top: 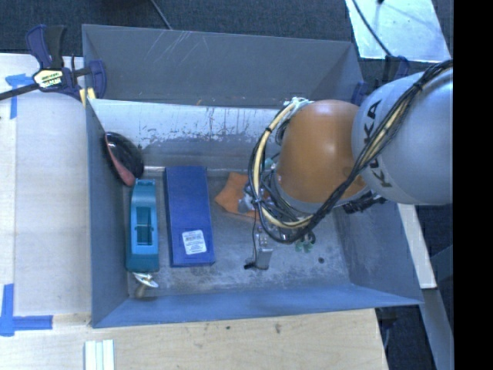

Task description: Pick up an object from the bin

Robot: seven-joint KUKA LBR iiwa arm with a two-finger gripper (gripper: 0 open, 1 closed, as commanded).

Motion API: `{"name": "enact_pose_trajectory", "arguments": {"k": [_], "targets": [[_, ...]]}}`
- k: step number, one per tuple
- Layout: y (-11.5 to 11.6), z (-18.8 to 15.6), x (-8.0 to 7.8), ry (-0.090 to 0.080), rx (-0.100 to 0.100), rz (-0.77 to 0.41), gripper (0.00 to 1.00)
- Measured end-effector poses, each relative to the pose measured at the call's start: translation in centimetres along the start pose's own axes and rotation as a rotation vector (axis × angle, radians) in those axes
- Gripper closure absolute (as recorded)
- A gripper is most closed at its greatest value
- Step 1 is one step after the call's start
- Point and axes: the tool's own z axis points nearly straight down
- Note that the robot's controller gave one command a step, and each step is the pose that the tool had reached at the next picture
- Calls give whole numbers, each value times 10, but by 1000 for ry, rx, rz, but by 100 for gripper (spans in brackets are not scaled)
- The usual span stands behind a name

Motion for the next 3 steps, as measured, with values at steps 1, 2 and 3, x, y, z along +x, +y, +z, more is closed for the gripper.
{"name": "enact_pose_trajectory", "arguments": {"k": [1,2,3], "targets": [[18,25,-57,-4,-1,39,0],[-5,19,-73,0,-1,-36,0],[-32,49,-85,1,1,176,100]]}}
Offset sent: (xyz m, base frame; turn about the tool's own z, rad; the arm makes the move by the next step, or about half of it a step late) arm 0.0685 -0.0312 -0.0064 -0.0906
